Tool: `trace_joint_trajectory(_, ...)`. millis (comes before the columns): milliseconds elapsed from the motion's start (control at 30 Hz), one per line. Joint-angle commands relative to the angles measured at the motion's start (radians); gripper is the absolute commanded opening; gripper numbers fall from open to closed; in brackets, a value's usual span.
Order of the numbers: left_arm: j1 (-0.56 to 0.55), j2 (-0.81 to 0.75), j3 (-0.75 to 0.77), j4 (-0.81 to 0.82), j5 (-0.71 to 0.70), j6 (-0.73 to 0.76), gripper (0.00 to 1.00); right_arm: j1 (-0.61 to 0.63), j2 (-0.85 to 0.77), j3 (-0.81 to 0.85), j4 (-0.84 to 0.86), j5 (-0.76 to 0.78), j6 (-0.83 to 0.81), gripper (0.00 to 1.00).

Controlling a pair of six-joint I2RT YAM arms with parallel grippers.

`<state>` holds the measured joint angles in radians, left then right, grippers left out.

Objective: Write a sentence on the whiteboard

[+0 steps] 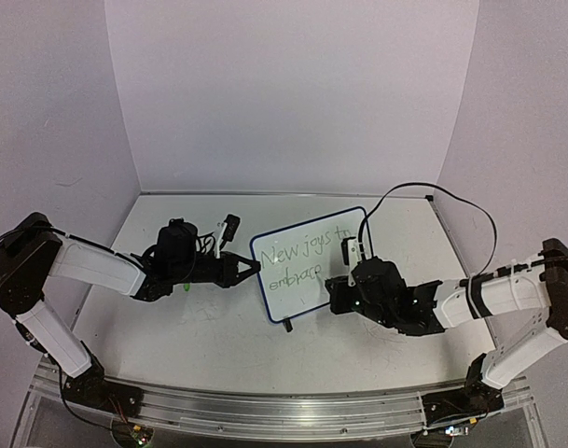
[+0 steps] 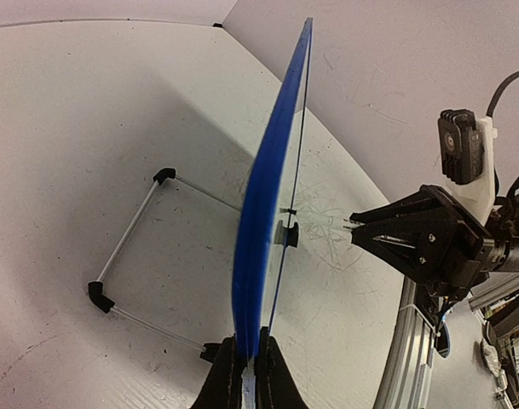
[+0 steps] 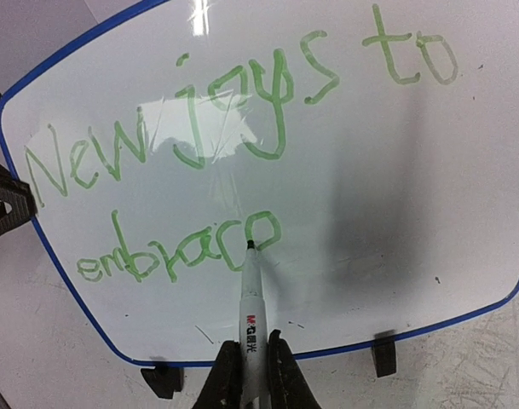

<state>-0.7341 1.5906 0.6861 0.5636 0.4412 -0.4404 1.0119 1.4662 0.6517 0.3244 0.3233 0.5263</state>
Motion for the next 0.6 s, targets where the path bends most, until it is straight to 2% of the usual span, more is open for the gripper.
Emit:
trace_joint_trajectory(0, -0.004, -0.004, 0.019, -0.067, 0.004, 0.025, 0.00, 0.002, -0.003, -0.020, -0.018, 0.019, 0.020, 0.00)
trace_joint_trajectory(567, -0.004, -0.002, 0.020, -0.067, 0.005, 0.025, 0.00, -0.007, -0.038, -0.002, -0.054, 0.088, 0.000, 0.00)
